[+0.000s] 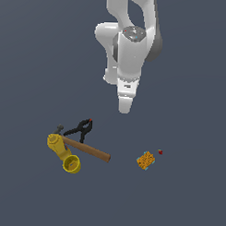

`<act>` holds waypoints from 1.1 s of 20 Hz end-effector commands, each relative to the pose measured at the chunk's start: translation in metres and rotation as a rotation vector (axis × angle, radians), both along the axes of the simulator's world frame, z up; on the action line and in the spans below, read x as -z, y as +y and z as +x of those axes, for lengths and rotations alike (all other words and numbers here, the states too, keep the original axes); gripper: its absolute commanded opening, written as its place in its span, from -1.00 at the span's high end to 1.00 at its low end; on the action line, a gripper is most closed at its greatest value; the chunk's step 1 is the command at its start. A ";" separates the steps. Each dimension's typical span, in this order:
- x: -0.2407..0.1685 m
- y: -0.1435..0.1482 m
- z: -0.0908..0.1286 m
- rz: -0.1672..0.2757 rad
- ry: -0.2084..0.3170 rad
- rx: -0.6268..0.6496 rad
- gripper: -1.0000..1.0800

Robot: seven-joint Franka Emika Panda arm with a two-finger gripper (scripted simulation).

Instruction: Pick up a designated object from a clutter of objects.

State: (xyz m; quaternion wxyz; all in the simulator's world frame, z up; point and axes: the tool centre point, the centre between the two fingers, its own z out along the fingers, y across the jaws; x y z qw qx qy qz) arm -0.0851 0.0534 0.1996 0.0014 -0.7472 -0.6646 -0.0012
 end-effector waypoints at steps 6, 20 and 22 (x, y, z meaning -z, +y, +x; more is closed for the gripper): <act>-0.069 0.015 0.007 0.000 0.001 0.000 1.00; -0.161 0.035 0.022 -0.003 0.000 0.003 1.00; -0.167 0.036 0.023 -0.004 0.000 0.003 1.00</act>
